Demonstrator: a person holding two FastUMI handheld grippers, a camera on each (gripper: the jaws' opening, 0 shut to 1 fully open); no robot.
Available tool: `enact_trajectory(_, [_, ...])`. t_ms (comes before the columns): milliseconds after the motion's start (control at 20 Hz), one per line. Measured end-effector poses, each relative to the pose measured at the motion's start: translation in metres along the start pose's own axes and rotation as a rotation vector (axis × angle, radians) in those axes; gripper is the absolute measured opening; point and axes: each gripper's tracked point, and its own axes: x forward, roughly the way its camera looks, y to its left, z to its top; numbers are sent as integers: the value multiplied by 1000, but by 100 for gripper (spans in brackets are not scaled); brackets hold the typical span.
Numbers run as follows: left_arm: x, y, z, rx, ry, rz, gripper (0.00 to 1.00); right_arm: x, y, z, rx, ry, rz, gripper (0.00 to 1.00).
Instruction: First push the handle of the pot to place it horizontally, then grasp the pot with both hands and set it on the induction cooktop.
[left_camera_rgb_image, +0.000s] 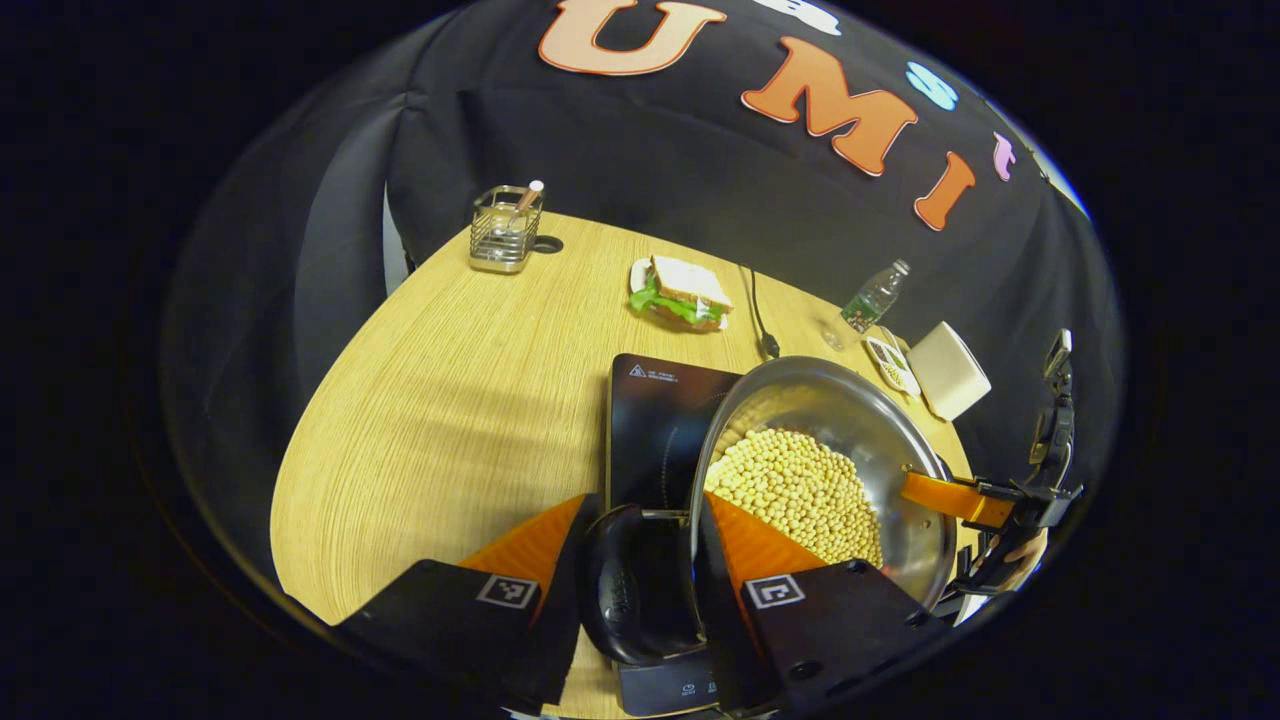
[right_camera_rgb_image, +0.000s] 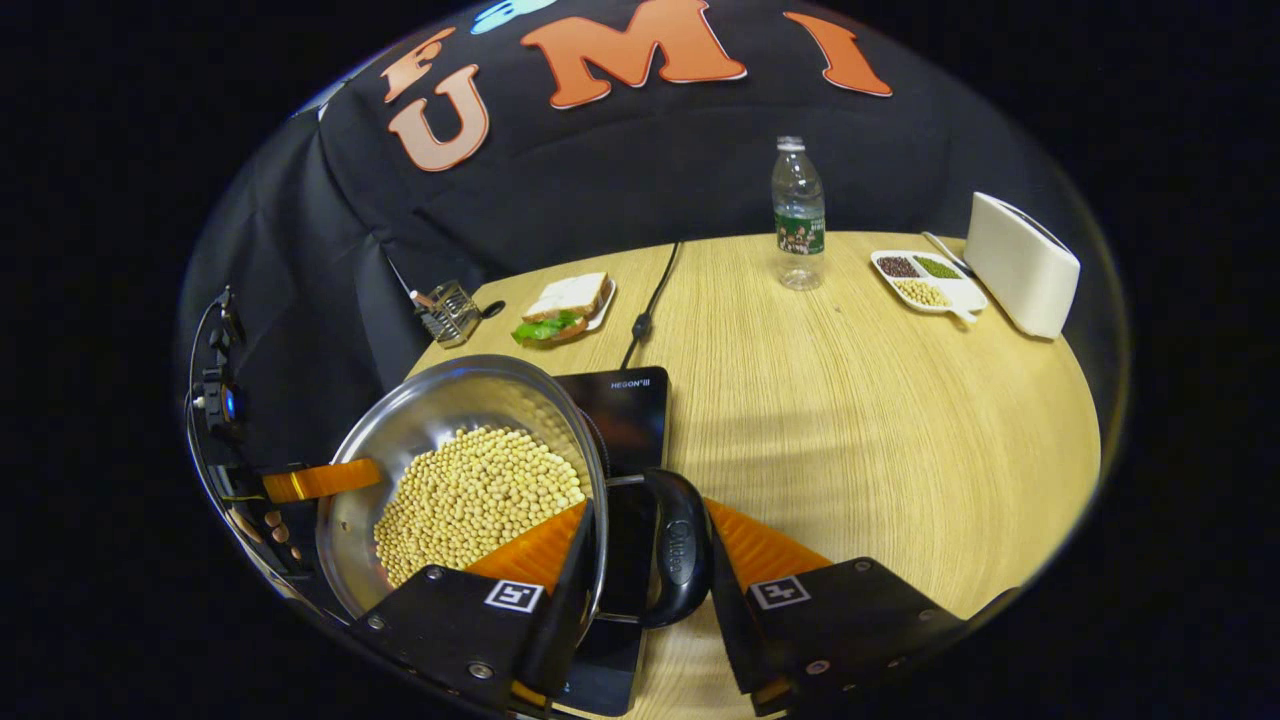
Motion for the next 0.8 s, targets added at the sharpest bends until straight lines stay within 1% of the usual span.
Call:
enact_trajectory(50, [0,2,-1,-6,0,5,62,-9,-3,10,-10,-28,-2,54])
enact_trajectory(100, [-3,3,1,-5,-10,22,63,-18,-8,17,-20,-51,-9,67])
enact_trajectory(150, [-11,6,13,5,-60,49,66,-27,-13,24,-32,-71,-20,72])
enact_trajectory(200, [-19,13,31,24,-130,91,70,-37,-19,29,-40,-94,-35,82])
enact_trajectory(250, [-36,18,49,29,-198,132,92,-49,-27,35,-45,-118,-51,87])
enact_trajectory(300, [-55,16,66,13,-254,145,94,-62,-33,42,-48,-148,-65,94])
enact_trajectory(350, [-77,8,79,-10,-309,138,91,-77,-40,50,-50,-182,-78,94])
enact_trajectory(400, [-106,0,94,-15,-381,141,97,-93,-47,58,-53,-219,-94,94])
enact_trajectory(450, [-131,-2,108,15,-465,181,92,-110,-53,68,-59,-259,-109,94])
enact_trajectory(500, [-157,-2,120,61,-547,235,95,-130,-58,76,-64,-299,-121,94])
enact_trajectory(550, [-188,-2,134,109,-635,298,92,-150,-61,86,-67,-338,-127,94])
enact_trajectory(600, [-215,-12,143,131,-703,321,95,-170,-63,94,-71,-376,-133,94])
enact_trajectory(650, [-243,-31,148,137,-754,310,95,-191,-67,102,-75,-414,-143,94])
enact_trajectory(700, [-266,-50,148,130,-787,275,95,-212,-72,110,-84,-454,-155,94])
enact_trajectory(750, [-289,-68,149,124,-818,243,98,-235,-80,116,-94,-493,-176,94])
enact_trajectory(800, [-308,-88,149,133,-851,209,98,-256,-88,119,-99,-525,-201,94])
